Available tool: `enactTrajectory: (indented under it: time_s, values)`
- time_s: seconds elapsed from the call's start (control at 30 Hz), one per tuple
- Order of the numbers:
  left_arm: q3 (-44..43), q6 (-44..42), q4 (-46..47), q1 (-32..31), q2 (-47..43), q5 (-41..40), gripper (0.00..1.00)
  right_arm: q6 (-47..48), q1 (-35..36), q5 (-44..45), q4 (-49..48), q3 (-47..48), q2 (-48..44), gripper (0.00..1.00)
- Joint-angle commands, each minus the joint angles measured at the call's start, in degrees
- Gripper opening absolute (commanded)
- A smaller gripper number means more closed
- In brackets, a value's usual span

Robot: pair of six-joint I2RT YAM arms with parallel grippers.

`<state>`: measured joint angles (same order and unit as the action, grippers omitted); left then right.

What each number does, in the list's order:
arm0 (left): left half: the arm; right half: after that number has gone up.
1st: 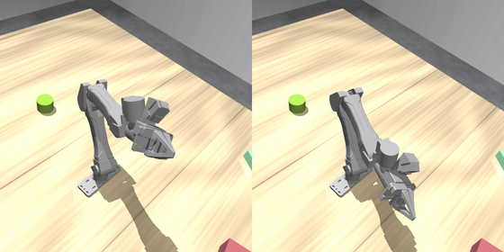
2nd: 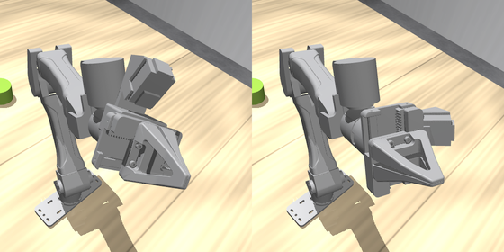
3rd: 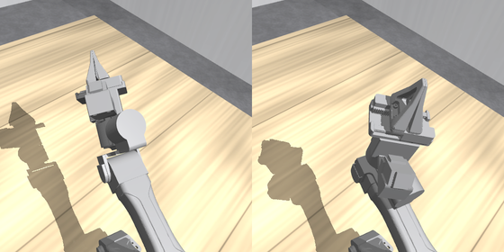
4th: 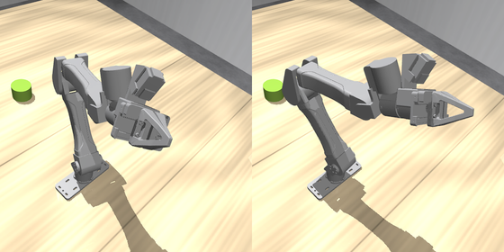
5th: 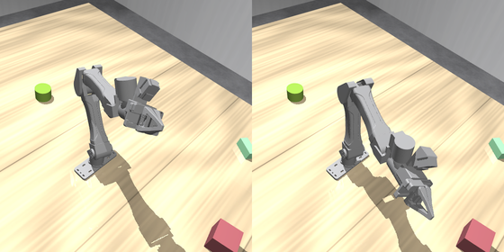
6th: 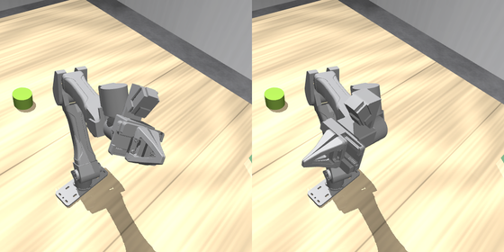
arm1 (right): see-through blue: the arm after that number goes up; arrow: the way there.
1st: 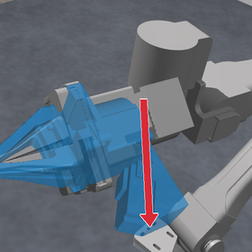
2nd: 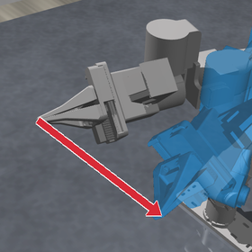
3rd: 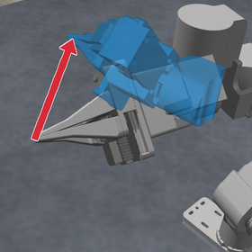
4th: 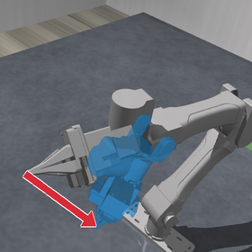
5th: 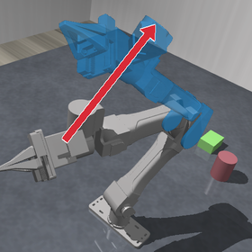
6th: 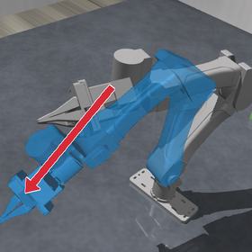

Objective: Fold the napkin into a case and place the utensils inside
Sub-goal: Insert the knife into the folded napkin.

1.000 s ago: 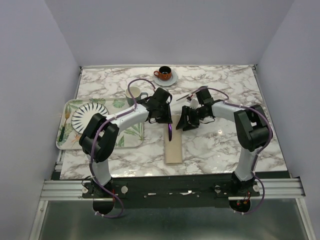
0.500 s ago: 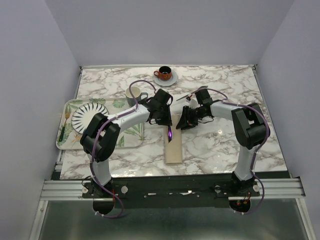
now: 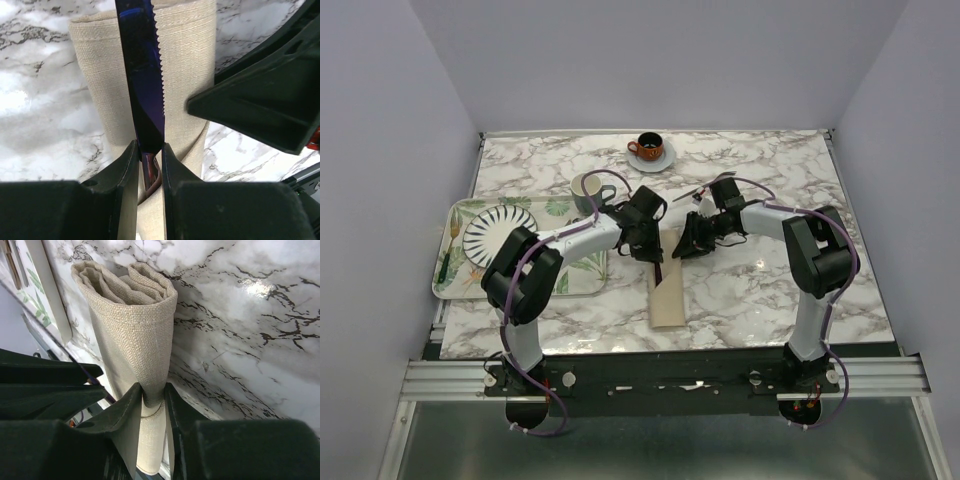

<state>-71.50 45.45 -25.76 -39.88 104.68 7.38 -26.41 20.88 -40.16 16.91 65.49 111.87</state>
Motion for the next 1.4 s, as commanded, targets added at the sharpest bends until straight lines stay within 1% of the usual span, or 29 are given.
enactTrajectory:
  time_s: [0.0,0.07,0.23,0.3,0.33,0.4,0.47,0.5,0.67,0.7,0.73,0.87,1.23,1.3,1.33,1.37]
  values:
    - [1.81,1.22,-1.05,-0.64,-2.73,1.94,0.00,-1.09,-0.23,0.96,-1.26,-0.63,1.68,0.31]
    - [2.42,1.31,-1.22,-0.90,-3.26,1.94,0.00,-1.10,-0.32,0.96,-1.26,-0.54,1.94,0.29]
    - [4.26,1.92,-0.87,-1.34,-4.57,1.59,0.00,-1.09,-0.23,1.40,-1.26,-0.63,2.03,0.29]
    - [4.88,2.10,-0.78,-1.34,-5.01,1.59,0.00,-1.09,-0.23,1.32,-1.44,-0.72,2.12,0.21]
    - [5.14,2.10,-0.78,-1.43,-5.19,1.59,0.00,-1.18,-0.23,1.40,-1.52,-0.81,2.21,0.20]
    - [5.59,2.10,-0.70,-1.52,-5.54,1.59,0.00,-1.27,-0.23,1.58,-1.70,-0.81,2.21,0.12]
    - [6.02,2.18,-0.87,-1.69,-5.63,1.68,0.00,-1.36,-0.23,1.67,-1.79,-0.89,2.12,0.11]
    - [6.11,2.27,-0.70,-1.69,-5.63,1.94,0.00,-1.36,-0.14,1.67,-1.96,-0.89,2.12,0.09]
    - [6.73,2.45,-0.26,-2.13,-5.37,2.73,0.00,-1.45,-0.23,1.67,-2.05,-1.16,1.86,0.08]
    - [6.73,2.45,-0.17,-2.22,-5.37,2.73,0.00,-1.45,-0.23,1.84,-2.23,-1.33,1.59,0.07]
    - [6.82,2.54,-0.17,-2.31,-5.19,2.82,0.00,-1.53,-0.23,1.84,-2.23,-1.42,1.51,0.04]
    - [6.99,2.63,0.01,-2.75,-5.02,3.43,0.00,-1.53,-0.14,2.28,-2.40,-1.51,1.50,0.01]
    - [6.99,3.59,-1.31,-3.10,-3.44,3.96,0.00,-1.97,-0.23,4.30,-2.40,-2.48,0.01,0.00]
    - [6.91,3.59,-1.49,-3.10,-3.35,4.05,0.03,-2.06,-0.23,4.48,-2.40,-2.56,-0.17,0.00]
    - [6.91,3.42,-1.49,-3.10,-3.26,4.05,0.09,-2.06,-0.23,4.48,-2.49,-2.56,-0.34,0.01]
    - [6.82,3.42,-1.49,-3.10,-3.26,4.05,0.11,-1.98,-0.23,4.48,-2.49,-2.56,-0.43,0.01]
